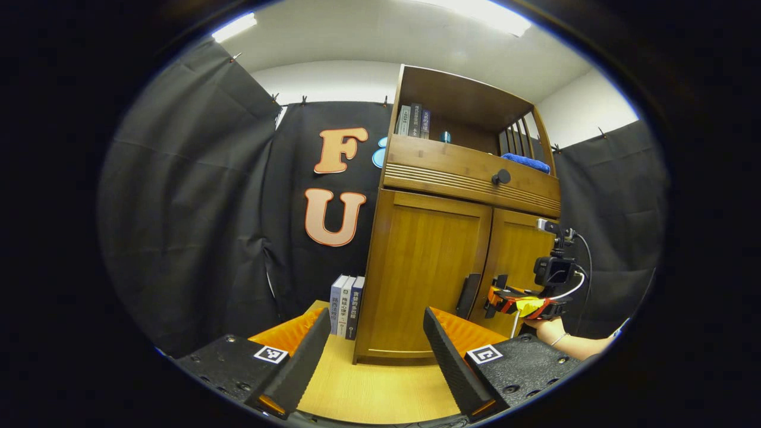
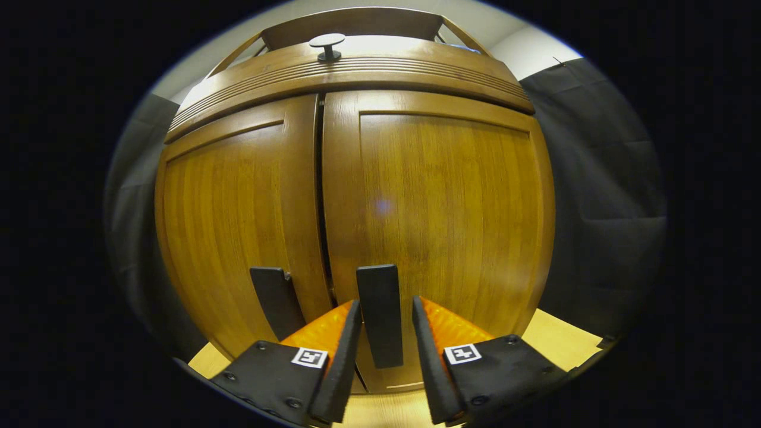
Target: Open the right door of the double-door shoe cabinet with the right hand, and open the left door with the left hand.
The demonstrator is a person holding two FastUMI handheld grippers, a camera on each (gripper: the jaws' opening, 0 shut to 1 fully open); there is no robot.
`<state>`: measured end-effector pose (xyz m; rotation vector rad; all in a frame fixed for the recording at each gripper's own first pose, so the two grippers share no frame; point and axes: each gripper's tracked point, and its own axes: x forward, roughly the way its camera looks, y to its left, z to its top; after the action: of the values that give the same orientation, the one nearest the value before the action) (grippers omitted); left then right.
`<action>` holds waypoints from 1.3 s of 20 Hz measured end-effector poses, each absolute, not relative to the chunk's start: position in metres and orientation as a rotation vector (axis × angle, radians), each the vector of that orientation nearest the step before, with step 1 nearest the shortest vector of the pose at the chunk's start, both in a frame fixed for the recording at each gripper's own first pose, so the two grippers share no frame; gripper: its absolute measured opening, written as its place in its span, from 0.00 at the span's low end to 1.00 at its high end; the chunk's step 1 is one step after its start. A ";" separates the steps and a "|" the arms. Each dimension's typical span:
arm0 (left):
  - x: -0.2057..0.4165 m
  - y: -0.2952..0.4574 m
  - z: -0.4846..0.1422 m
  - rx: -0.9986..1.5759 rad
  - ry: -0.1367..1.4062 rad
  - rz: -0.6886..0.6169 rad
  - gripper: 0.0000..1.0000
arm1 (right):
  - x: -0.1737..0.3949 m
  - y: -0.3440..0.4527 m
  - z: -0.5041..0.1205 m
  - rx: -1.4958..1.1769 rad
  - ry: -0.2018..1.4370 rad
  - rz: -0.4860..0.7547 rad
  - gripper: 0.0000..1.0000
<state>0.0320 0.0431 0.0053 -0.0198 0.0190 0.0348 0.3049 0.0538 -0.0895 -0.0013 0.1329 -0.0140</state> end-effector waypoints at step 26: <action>0.090 0.013 0.018 -0.041 -0.005 -0.040 0.94 | 0.260 0.034 -0.102 0.041 0.176 0.025 0.27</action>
<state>0.0895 0.0130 0.0179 -0.0411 -0.0045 -0.0401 0.2599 0.0342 -0.1020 0.0414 0.1764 0.0247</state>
